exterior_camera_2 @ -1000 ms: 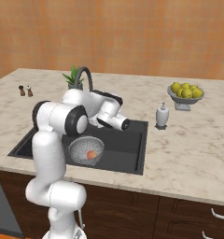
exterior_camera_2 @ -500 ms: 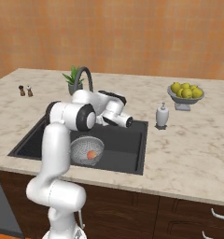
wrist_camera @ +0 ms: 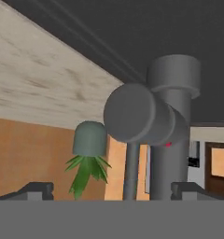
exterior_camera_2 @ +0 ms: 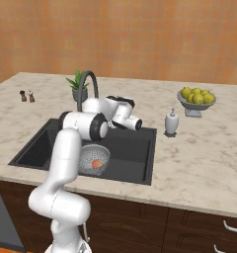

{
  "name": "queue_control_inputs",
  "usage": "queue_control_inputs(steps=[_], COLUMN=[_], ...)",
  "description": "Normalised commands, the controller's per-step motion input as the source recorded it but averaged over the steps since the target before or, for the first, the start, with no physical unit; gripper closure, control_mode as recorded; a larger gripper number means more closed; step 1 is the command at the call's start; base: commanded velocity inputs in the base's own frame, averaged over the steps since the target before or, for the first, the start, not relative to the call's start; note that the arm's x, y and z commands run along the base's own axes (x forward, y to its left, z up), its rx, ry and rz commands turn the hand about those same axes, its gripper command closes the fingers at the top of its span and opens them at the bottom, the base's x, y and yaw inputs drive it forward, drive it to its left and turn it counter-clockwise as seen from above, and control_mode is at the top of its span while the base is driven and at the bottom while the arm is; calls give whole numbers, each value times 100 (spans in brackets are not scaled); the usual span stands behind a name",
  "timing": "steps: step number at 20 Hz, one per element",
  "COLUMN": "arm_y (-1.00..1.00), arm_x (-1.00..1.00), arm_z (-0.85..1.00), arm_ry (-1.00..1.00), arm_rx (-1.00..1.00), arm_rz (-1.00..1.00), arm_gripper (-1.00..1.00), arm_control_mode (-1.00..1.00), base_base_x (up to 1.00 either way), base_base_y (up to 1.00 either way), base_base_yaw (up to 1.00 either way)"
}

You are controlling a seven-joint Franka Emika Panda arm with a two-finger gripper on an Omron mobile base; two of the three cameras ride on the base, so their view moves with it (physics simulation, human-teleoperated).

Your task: Put the colander in the sink, put the peach in the colander, and turn on the sink faucet and pour water over the colander.

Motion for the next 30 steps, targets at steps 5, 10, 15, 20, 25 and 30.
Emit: queue_control_inputs(steps=[5,10,15,20,25,30], arm_y=[12,-1,-5,0,0,-2], arm_x=[37,27,28,35,37,29], arm_z=[-25,-11,-1,-5,-7,-15], arm_ry=[0,0,-4,-6,-4,-3], arm_rx=[0,1,4,1,0,3], arm_rz=[0,0,0,0,0,-8], arm_gripper=[-100,100,100,100,100,100], arm_control_mode=[-100,-100,-100,-100,-100,-100], base_base_x=[0,0,0,0,0,0], base_base_y=[0,0,0,0,0,0], base_base_yaw=[0,0,0,0,0,0])
